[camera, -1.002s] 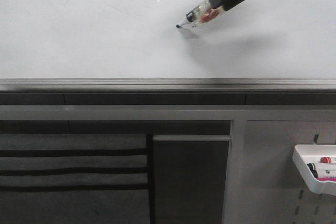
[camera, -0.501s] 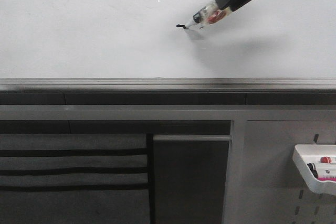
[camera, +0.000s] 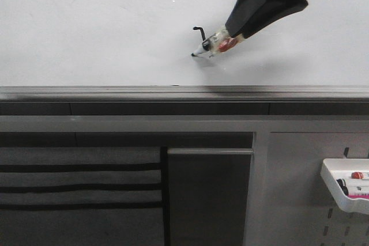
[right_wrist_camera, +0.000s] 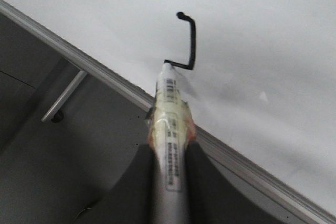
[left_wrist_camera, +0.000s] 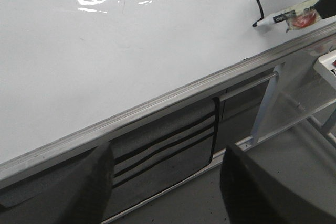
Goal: Write number 3 on whiteboard
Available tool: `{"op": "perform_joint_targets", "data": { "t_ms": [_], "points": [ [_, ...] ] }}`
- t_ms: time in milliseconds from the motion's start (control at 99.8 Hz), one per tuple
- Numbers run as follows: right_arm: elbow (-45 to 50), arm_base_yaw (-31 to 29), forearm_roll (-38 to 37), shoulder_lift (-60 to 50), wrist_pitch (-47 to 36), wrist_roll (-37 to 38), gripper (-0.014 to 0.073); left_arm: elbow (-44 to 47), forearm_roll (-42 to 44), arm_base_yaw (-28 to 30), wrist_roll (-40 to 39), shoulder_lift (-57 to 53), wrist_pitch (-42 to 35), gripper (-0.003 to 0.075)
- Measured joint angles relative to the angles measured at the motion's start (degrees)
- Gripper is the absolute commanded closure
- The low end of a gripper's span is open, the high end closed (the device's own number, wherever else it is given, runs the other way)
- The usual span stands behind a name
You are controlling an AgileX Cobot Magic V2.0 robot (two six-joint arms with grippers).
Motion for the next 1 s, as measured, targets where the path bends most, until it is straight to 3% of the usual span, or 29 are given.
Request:
{"op": "perform_joint_targets", "data": {
  "t_ms": [441, 852, 1002],
  "points": [
    [0.3, -3.0, -2.0, -2.1, 3.3, 0.0, 0.0641, 0.0, 0.0, 0.0, 0.0, 0.0, 0.0, 0.0309],
    [-2.1, 4.0, -0.6, 3.9, 1.3, 0.4, 0.0641, 0.0, 0.0, 0.0, 0.0, 0.0, 0.0, 0.0309],
    [-3.7, 4.8, -0.5, 0.9, 1.0, -0.6, 0.0641, 0.0, 0.0, 0.0, 0.0, 0.0, 0.0, 0.0309]
  ]
}}
